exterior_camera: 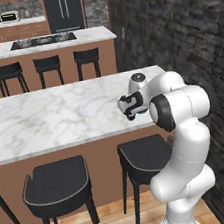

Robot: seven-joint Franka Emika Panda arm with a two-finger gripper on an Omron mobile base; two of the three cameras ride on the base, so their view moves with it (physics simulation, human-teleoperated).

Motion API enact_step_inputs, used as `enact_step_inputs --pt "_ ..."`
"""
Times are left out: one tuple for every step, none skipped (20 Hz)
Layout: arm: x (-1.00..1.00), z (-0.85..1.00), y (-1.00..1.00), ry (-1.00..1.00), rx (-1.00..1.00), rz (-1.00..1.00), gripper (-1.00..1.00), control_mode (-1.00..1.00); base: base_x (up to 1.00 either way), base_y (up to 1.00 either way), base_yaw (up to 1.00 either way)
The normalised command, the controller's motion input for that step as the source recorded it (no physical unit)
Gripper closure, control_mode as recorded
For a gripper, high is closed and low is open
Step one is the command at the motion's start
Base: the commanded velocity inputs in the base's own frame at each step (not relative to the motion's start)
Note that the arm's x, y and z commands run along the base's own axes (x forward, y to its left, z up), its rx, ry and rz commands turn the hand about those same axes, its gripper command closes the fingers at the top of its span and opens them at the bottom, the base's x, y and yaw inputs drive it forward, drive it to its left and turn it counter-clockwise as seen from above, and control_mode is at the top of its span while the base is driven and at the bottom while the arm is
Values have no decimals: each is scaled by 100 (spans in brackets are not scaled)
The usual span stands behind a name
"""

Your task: Stack the yogurt containers by placing the smaller containers on top of the larger containers.

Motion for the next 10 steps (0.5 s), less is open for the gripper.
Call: enact_step_inputs --pt "0 -3 0 0 0 0 -100 -100 0 0 0" --pt "0 -7 0 0 2 0 -100 -100 0 0 0" --pt "0 -8 0 0 3 0 -100 -100 0 0 0" --pt "1 -10 0 0 4 0 -100 -100 0 0 0" --pt "0 -12 0 1 4 0 -100 -100 0 0 0" --pt "0 -14 0 1 4 0 -100 -100 0 0 0" --pt "0 -16 0 1 3 0 -100 -100 0 0 0" --pt "0 -17 0 1 3 0 -100 -100 0 0 0" --pt "0 -18 0 1 1 0 -100 -100 0 0 0" --pt "3 -19 0 1 0 0 -100 -100 0 0 0"
